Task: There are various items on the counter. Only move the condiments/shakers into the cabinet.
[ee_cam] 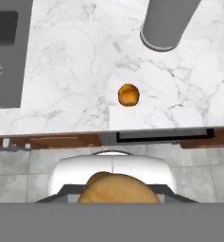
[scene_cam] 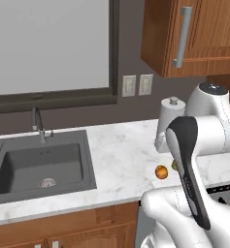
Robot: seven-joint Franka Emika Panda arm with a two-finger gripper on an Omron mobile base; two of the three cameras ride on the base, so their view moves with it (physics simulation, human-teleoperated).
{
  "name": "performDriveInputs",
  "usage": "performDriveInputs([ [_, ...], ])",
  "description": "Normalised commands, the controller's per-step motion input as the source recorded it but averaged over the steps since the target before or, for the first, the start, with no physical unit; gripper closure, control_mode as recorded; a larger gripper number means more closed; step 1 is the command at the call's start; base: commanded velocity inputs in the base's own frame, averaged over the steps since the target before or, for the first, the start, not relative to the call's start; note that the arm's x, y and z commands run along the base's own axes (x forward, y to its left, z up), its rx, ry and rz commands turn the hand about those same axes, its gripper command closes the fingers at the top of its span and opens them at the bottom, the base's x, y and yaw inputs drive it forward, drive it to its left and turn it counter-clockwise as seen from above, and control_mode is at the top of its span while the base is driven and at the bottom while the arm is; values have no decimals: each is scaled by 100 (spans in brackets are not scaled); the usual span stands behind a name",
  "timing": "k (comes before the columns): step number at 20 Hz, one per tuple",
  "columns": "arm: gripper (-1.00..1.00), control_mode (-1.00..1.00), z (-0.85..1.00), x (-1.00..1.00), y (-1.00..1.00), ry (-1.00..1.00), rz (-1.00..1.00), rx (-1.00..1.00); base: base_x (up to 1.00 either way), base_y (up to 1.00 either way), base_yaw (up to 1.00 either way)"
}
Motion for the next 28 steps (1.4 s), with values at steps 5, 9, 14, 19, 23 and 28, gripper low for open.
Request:
performDriveInputs([
  [5,100,100,0,0,0,0,0,0,-100,-63,-3],
  [9,100,100,0,0,0,0,0,0,-98,-97,-10],
  [14,100,100,0,0,0,0,0,0,-22,-100,-7],
  [19,100,100,0,0,0,0,0,0,8,-100,-1],
  [23,100,100,0,0,0,0,0,0,37,-100,0],
  [28,100,100,0,0,0,0,0,0,51,-78,0],
])
